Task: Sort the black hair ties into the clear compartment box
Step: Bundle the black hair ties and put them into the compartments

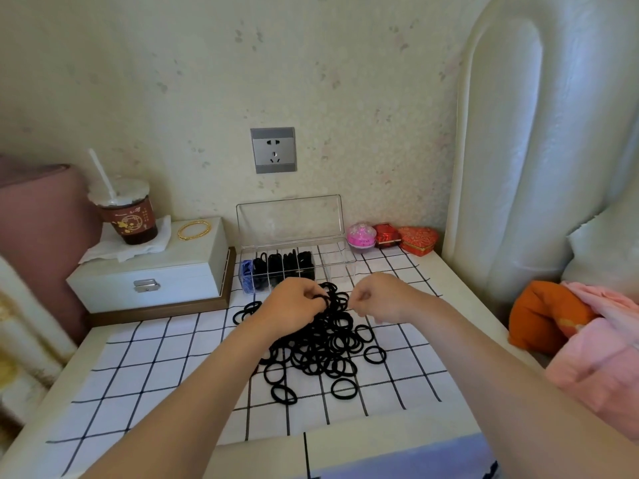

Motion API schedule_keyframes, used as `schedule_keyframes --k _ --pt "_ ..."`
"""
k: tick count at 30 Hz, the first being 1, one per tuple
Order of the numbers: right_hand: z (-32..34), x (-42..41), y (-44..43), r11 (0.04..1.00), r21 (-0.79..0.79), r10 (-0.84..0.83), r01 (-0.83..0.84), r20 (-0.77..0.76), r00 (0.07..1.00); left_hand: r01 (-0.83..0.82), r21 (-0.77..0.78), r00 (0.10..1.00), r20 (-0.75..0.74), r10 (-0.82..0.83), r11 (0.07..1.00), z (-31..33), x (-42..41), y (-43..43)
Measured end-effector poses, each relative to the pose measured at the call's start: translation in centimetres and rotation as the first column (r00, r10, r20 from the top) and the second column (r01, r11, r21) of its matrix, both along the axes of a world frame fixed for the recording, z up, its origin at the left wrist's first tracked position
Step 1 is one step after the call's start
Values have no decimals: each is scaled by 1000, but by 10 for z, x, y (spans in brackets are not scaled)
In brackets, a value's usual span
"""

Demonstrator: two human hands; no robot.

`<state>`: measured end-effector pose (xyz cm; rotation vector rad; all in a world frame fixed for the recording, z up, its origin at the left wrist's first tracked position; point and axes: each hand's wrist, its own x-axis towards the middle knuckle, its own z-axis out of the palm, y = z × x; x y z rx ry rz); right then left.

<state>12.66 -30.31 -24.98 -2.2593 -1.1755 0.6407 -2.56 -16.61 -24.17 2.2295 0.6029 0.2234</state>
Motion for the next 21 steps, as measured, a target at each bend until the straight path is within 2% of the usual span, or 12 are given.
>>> schedule_keyframes --k 3,6,10,12,16,21 --pt "-8 -1 -6 981 -186 95 -61 182 979 108 57 992 -73 -104 993 -4 -2 -3" --pt "-13 -3 -5 992 -125 54 -31 186 981 158 138 984 -106 -144 978 -5 -2 -9" --pt "-13 -7 -8 993 -105 81 -61 203 976 217 300 972 -149 -180 929 -8 -1 -13" --pt "-8 -7 -11 996 -77 55 -43 160 986 282 334 953 -206 -222 900 -8 1 -14" --pt "5 -2 -17 998 -24 47 -49 -85 995 392 439 897 -377 -230 808 -11 7 -15" --pt "11 -5 -23 963 -215 133 -164 -150 980 329 503 932 -312 -187 800 -12 8 -12"
